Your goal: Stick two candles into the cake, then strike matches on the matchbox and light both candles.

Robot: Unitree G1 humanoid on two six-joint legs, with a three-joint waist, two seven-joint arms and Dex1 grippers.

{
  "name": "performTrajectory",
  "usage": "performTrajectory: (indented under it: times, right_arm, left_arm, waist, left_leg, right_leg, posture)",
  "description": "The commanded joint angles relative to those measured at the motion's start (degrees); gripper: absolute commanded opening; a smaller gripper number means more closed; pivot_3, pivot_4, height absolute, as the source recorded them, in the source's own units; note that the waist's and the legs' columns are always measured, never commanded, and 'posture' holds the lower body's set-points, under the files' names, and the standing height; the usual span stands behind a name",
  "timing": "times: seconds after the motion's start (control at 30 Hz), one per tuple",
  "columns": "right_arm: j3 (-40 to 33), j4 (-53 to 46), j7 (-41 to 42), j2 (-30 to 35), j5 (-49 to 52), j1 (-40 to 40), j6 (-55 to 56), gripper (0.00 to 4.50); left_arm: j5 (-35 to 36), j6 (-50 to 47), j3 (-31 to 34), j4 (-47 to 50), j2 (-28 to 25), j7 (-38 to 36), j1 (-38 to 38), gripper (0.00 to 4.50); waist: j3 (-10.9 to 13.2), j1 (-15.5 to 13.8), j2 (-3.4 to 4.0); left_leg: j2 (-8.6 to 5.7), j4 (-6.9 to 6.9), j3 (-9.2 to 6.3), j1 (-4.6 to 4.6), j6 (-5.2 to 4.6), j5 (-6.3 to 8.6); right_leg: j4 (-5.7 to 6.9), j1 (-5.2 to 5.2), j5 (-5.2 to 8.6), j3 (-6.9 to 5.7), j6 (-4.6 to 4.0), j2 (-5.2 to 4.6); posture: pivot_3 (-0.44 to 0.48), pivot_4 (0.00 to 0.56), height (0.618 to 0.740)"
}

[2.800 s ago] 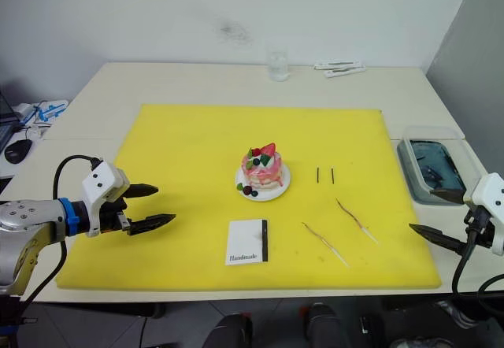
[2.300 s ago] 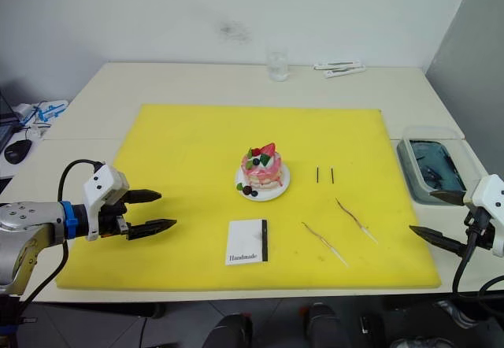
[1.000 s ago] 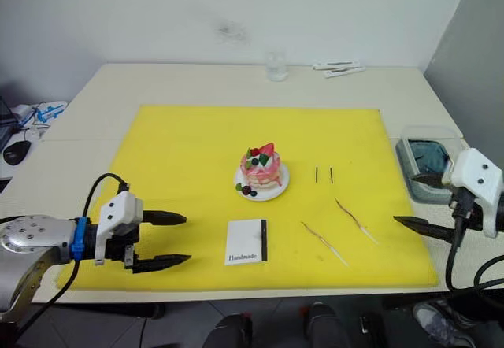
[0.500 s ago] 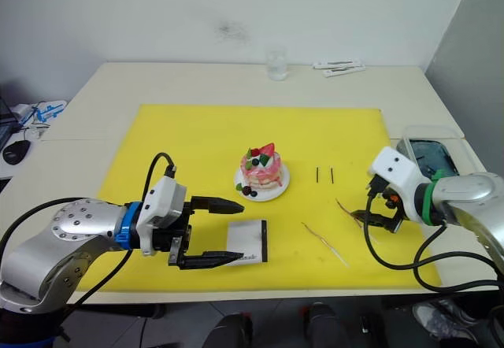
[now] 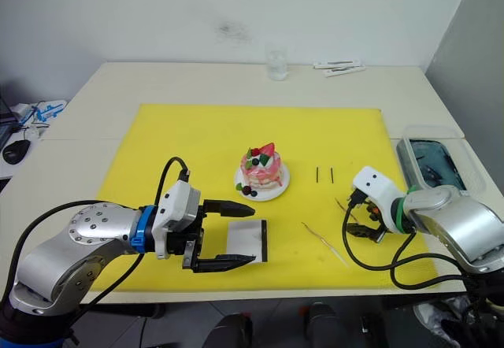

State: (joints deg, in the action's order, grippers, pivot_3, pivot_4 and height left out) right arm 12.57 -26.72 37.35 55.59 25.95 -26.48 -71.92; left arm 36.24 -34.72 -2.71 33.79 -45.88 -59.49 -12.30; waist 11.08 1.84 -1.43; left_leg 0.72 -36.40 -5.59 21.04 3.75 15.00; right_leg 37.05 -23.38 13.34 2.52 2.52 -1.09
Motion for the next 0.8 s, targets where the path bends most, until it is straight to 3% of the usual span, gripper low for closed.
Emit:
performTrajectory:
  times: [0.03, 0.1, 0.47, 0.63, 0.8]
  right_arm:
    - [-1.0, -0.1, -0.7, -0.8, -0.6, -1.4, -0.7, 4.32]
    - [-0.6, 0.4, -1.1, -1.5, -1.1, -1.2, -0.5, 3.92]
    - [-0.5, -1.3, -1.8, -2.2, -0.9, -0.9, -1.9, 0.01]
    - [-2.9, -2.4, -1.8, -2.5, 0.2, -1.2, -3.8, 0.01]
    - [-11.2, -5.0, -0.4, -4.2, 5.4, -3.9, -9.2, 0.01]
  left_arm:
    - [0.0, 0.9, -0.2, 2.0, 0.0, 0.3, -0.2, 4.50]
    - [-0.2, 1.1, -0.4, 1.8, 0.0, 0.3, -0.2, 4.50]
    - [1.4, 0.2, 0.5, 1.3, 0.8, 0.6, -1.3, 4.50]
    - [0.8, 0.3, 0.9, 0.6, 0.7, 1.2, -1.4, 4.50]
    - [1.5, -0.3, 2.9, -0.4, 0.9, 3.1, -0.2, 4.50]
  waist:
    - [0.0, 0.0, 0.00]
    - [0.0, 0.0, 0.00]
    - [0.0, 0.0, 0.00]
    - [0.0, 0.0, 0.00]
    - [0.0, 0.1, 0.00]
  left_leg:
    - [0.00, 0.00, 0.00, 0.00, 0.00, 0.00]
    - [0.00, 0.00, 0.00, 0.00, 0.00, 0.00]
    - [0.00, -0.01, 0.00, 0.00, 0.00, 0.00]
    - [0.00, -0.01, -0.01, 0.01, 0.00, 0.00]
    - [0.00, -0.01, -0.01, 0.02, 0.00, 0.00]
  right_leg:
    - [0.00, 0.00, 0.00, 0.00, 0.00, 0.00]
    - [-0.01, 0.00, -0.01, 0.00, 0.01, 0.00]
    - [-0.01, 0.00, -0.01, 0.00, 0.01, 0.00]
    - [-0.02, 0.00, -0.01, 0.00, 0.02, 0.01]
    - [-0.01, -0.01, -0.02, 0.00, 0.03, 0.01]
  posture:
    - [0.000, 0.150, 0.740]
    - [0.000, 0.150, 0.740]
    - [0.000, 0.150, 0.740]
    - [0.000, 0.150, 0.740]
    - [0.000, 0.150, 0.740]
